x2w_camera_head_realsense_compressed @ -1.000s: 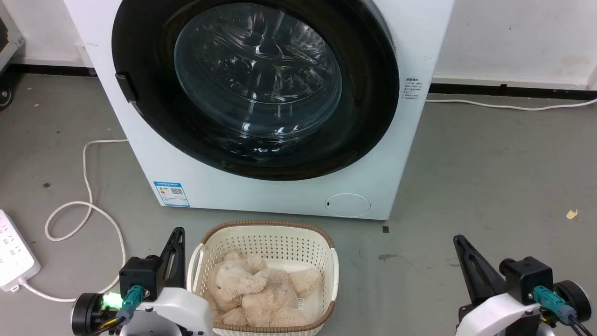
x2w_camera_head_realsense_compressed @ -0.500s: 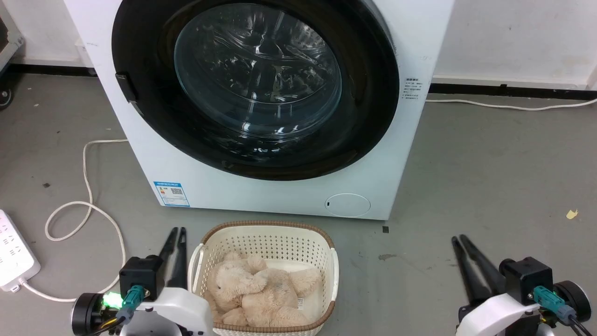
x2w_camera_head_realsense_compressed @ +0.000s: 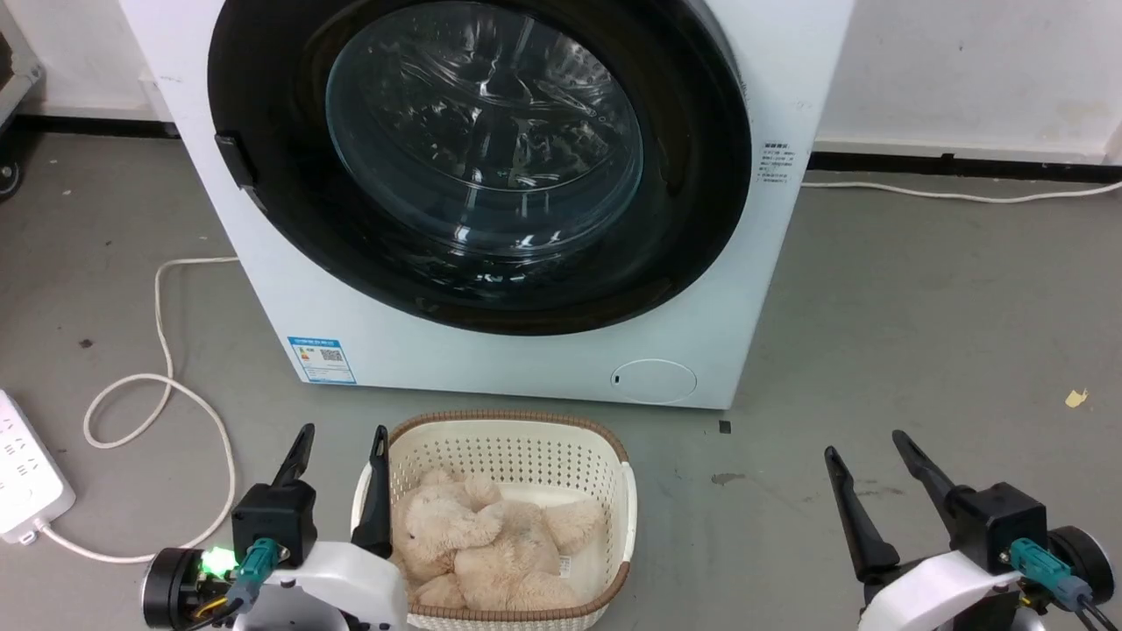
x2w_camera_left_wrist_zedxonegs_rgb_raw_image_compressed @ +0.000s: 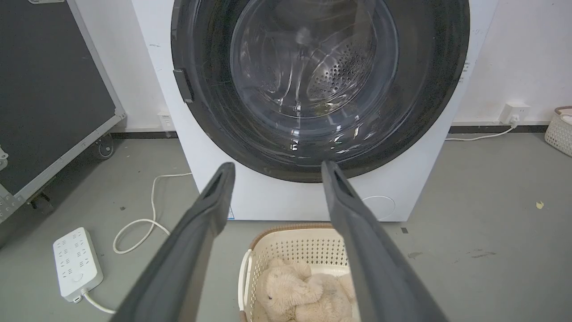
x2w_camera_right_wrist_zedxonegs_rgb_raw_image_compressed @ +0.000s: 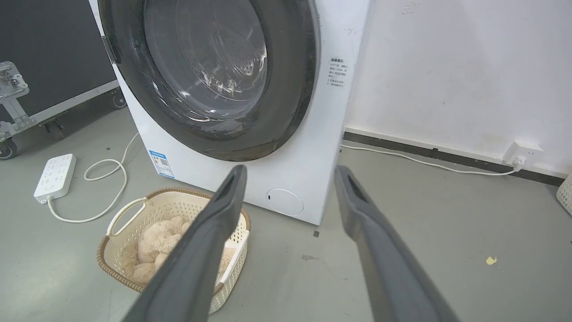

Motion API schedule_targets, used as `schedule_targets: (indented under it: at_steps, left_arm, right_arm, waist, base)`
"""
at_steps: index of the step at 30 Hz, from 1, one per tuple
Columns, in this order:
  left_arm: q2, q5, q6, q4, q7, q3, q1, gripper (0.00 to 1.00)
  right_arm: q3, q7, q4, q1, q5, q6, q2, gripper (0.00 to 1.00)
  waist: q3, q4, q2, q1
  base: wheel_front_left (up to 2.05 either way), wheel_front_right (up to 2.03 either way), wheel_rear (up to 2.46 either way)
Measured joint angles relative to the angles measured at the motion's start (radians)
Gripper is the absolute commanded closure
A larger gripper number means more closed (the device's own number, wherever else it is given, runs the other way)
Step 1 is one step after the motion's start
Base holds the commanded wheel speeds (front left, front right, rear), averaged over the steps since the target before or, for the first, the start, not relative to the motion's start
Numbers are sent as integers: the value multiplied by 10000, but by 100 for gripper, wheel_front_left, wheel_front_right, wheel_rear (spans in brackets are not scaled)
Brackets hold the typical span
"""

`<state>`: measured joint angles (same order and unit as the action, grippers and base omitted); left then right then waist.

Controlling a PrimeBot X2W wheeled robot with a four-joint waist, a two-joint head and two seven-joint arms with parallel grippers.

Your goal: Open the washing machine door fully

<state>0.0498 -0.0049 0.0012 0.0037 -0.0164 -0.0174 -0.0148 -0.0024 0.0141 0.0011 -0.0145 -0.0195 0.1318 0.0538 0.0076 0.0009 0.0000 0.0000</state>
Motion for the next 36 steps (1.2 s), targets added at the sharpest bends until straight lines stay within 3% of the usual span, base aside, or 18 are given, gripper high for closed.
schedule_targets:
  at_steps: [24, 25, 26, 27, 36]
  left_arm:
    - [0, -161, 372, -343, -477, -554, -443, 0]
    - [0, -163, 405, -355, -497, -585, -469, 0]
    - [0, -165, 412, -366, -539, -617, -480, 0]
    - [0, -178, 418, -382, -554, -642, -482, 0]
    - [0, -339, 617, -481, -738, -903, -723, 0]
  right_arm:
    - [33, 215, -286, 1572, -855, 0, 959, 0]
    - [27, 165, -268, 1703, -936, 0, 997, 7]
    - [17, 138, -236, 1844, -1028, 0, 1037, 90]
    - [6, 121, -192, 1988, -1127, 0, 1068, 100]
    - [-531, -510, 616, 3416, -2523, -2, 1137, 100]
  waist:
    - [1195, 211, 1, 1]
    - [1241, 228, 0, 1]
    - [1286, 246, 1, 1]
    - [1328, 263, 1, 1]
    - [1725, 460, 0, 1]
  base:
    - [0, 0, 0]
    - [0, 0, 0]
    - [0, 0, 0]
    - [0, 0, 0]
    - [0, 0, 0]
